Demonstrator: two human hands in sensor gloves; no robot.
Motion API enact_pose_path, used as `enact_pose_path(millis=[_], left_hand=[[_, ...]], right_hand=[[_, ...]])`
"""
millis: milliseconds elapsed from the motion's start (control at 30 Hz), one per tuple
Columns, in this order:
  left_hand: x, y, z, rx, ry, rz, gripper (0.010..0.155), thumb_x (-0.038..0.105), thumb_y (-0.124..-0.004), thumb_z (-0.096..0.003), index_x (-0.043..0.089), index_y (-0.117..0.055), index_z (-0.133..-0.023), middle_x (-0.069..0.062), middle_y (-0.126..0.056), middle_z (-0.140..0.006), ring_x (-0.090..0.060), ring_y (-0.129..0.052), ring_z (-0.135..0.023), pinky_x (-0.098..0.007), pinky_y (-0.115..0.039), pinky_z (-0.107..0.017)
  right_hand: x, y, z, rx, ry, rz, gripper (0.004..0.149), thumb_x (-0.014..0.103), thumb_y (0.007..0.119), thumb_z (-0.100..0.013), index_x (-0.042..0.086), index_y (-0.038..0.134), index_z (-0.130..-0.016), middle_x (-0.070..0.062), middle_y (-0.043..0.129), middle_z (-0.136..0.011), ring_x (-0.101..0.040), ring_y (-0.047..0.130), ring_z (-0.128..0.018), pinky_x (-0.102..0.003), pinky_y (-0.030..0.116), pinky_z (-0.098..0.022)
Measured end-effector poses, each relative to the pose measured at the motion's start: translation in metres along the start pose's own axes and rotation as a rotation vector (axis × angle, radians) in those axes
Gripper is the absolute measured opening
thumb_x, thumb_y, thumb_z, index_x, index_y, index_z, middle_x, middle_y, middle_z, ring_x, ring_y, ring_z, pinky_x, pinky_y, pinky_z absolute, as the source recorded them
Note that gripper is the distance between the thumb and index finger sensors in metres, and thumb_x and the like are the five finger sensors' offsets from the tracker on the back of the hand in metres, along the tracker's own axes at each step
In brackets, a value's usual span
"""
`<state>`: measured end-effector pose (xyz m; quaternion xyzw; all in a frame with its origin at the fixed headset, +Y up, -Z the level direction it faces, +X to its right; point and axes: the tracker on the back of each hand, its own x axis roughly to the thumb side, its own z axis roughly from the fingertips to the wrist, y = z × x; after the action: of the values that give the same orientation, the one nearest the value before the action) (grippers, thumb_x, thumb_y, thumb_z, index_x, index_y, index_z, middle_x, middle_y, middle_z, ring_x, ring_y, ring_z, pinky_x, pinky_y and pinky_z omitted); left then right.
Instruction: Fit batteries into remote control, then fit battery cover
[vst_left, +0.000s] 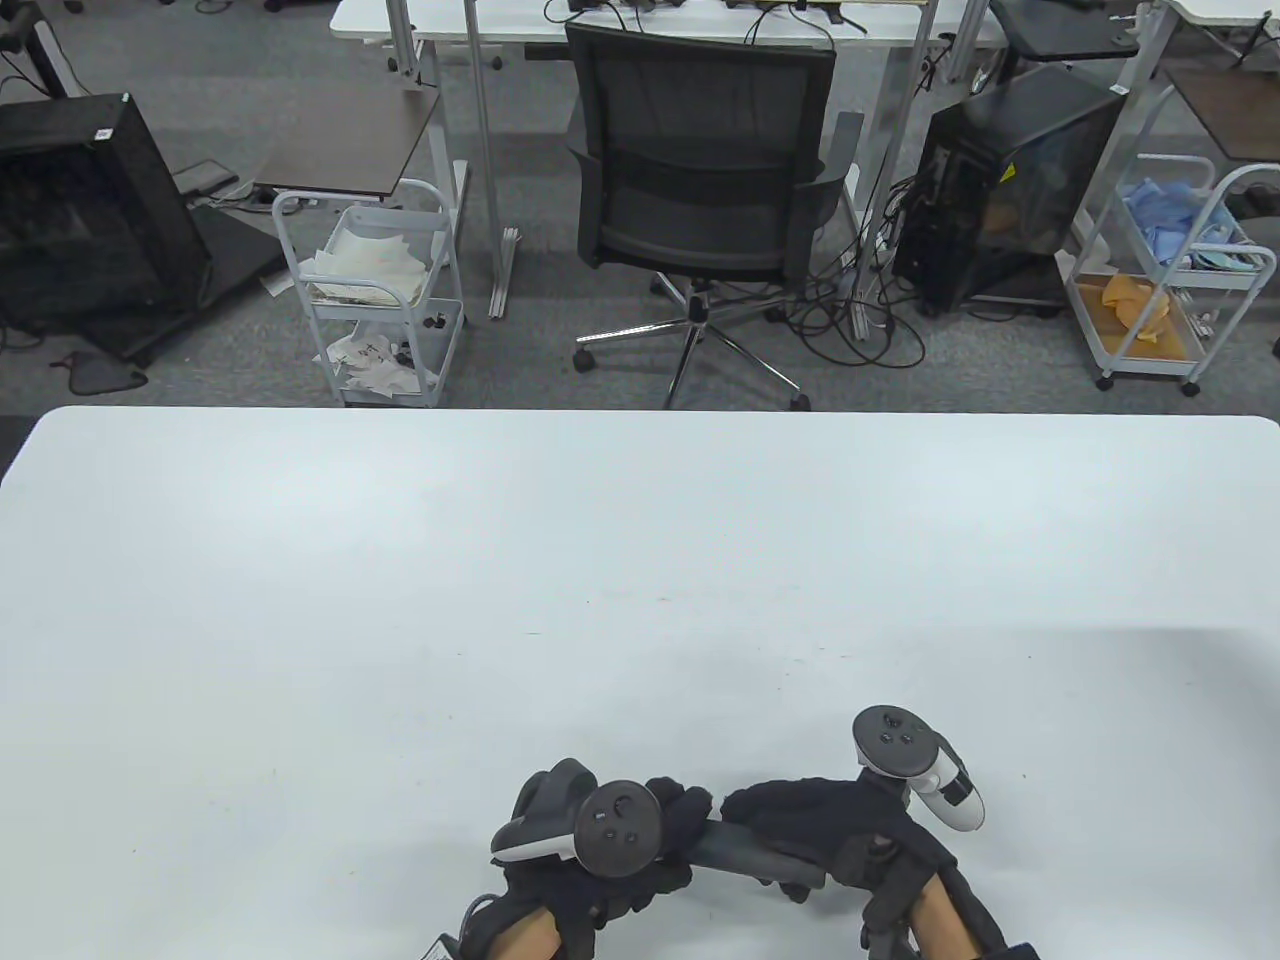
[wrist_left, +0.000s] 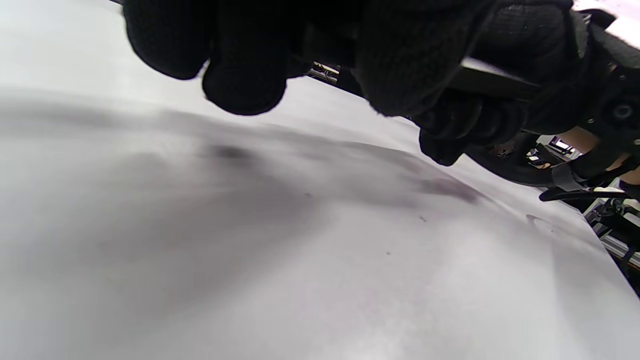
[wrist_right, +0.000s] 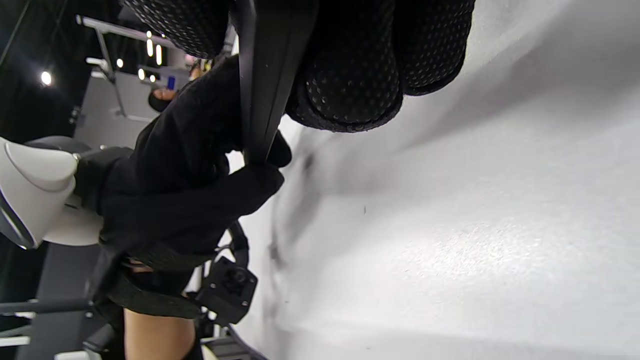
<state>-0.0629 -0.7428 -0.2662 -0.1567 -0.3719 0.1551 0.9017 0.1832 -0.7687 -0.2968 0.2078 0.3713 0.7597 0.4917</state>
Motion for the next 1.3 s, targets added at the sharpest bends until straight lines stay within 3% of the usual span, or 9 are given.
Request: enact_pose_path(millis=[167, 300, 400, 533, 700, 800, 967, 1067, 1300], left_hand=[[-0.014, 0.004, 0.004, -0.007, 0.071, 0.01, 0.069, 0.036, -0.086, -0.0547, 0.013, -0.056, -0.112, -0.021, -0.064, -0.106, -0.027, -0.088, -0.071, -0.057, -0.068, -0.069], [-0.016, 0.004, 0.004, -0.03, 0.039, 0.07, 0.069, 0.036, -0.085, -0.0558, 0.011, -0.055, -0.112, -0.022, -0.063, -0.105, -0.027, -0.087, -0.071, -0.058, -0.067, -0.069], [-0.009, 0.006, 0.004, -0.019, 0.016, 0.052, 0.069, 0.037, -0.085, -0.0559, 0.01, -0.055, -0.112, -0.022, -0.063, -0.105, -0.026, -0.087, -0.071, -0.057, -0.068, -0.069], [-0.015, 0.008, 0.007, -0.024, 0.048, 0.042, 0.069, 0.037, -0.085, -0.0557, 0.01, -0.056, -0.112, -0.022, -0.063, -0.105, -0.026, -0.087, -0.071, -0.057, -0.068, -0.069], [-0.025, 0.01, 0.012, 0.005, 0.061, 0.101, 0.068, 0.04, -0.083, -0.0567, 0.013, -0.055, -0.112, -0.02, -0.063, -0.107, -0.028, -0.087, -0.076, -0.058, -0.067, -0.07], [-0.033, 0.015, 0.017, 0.046, 0.107, 0.144, 0.07, 0.038, -0.078, -0.0594, 0.013, -0.046, -0.115, -0.02, -0.053, -0.113, -0.031, -0.083, -0.083, -0.059, -0.064, -0.071], [-0.053, 0.02, 0.03, 0.121, 0.154, 0.218, 0.069, 0.038, -0.077, -0.0597, 0.012, -0.046, -0.116, -0.021, -0.052, -0.113, -0.033, -0.082, -0.084, -0.06, -0.063, -0.071], [-0.053, 0.016, 0.026, 0.07, 0.149, 0.24, 0.068, 0.037, -0.076, -0.0603, 0.013, -0.045, -0.116, -0.021, -0.052, -0.113, -0.033, -0.081, -0.085, -0.06, -0.063, -0.071], [-0.042, 0.012, 0.021, 0.024, 0.119, 0.208, 0.066, 0.037, -0.076, -0.0604, 0.012, -0.049, -0.115, -0.021, -0.055, -0.113, -0.033, -0.082, -0.085, -0.06, -0.064, -0.071]], right_hand=[[0.022, 0.0, 0.014, -0.205, -0.007, 0.315, 0.067, 0.05, 0.074, -0.055, 0.021, 0.056, -0.112, -0.012, 0.075, -0.107, -0.029, 0.082, -0.087, -0.055, 0.059, -0.075], [0.046, 0.032, 0.008, -0.244, 0.061, 0.703, 0.077, 0.055, 0.077, -0.051, 0.027, 0.046, -0.115, -0.005, 0.049, -0.123, -0.031, 0.047, -0.112, -0.06, 0.042, -0.081], [0.057, 0.053, 0.0, -0.268, 0.131, 0.947, 0.076, 0.056, 0.079, -0.049, 0.031, 0.049, -0.114, 0.002, 0.054, -0.122, -0.025, 0.051, -0.113, -0.059, 0.041, -0.084], [0.066, 0.071, -0.011, -0.382, 0.033, 1.129, 0.071, 0.052, 0.082, -0.046, 0.024, 0.063, -0.108, -0.003, 0.074, -0.109, -0.024, 0.072, -0.099, -0.056, 0.053, -0.081], [0.067, 0.059, -0.019, -0.323, 0.063, 0.973, 0.07, 0.05, 0.085, -0.046, 0.024, 0.064, -0.107, -0.003, 0.075, -0.107, -0.024, 0.074, -0.096, -0.056, 0.054, -0.081], [0.068, 0.045, -0.019, -0.356, 0.079, 0.959, 0.07, 0.049, 0.086, -0.044, 0.025, 0.064, -0.107, -0.002, 0.076, -0.106, -0.024, 0.075, -0.096, -0.056, 0.053, -0.081], [0.058, -0.007, -0.025, -0.477, 0.241, 0.941, 0.07, 0.05, 0.086, -0.045, 0.027, 0.064, -0.107, 0.0, 0.075, -0.108, -0.022, 0.073, -0.098, -0.056, 0.052, -0.083], [0.06, -0.031, -0.041, -0.518, 0.28, 0.793, 0.07, 0.049, 0.085, -0.046, 0.028, 0.062, -0.108, 0.0, 0.073, -0.11, -0.022, 0.07, -0.101, -0.056, 0.05, -0.083], [0.058, -0.052, -0.102, -0.545, 0.399, 0.802, 0.069, 0.049, 0.083, -0.047, 0.032, 0.059, -0.109, 0.005, 0.067, -0.114, -0.021, 0.062, -0.107, -0.057, 0.045, -0.085]])
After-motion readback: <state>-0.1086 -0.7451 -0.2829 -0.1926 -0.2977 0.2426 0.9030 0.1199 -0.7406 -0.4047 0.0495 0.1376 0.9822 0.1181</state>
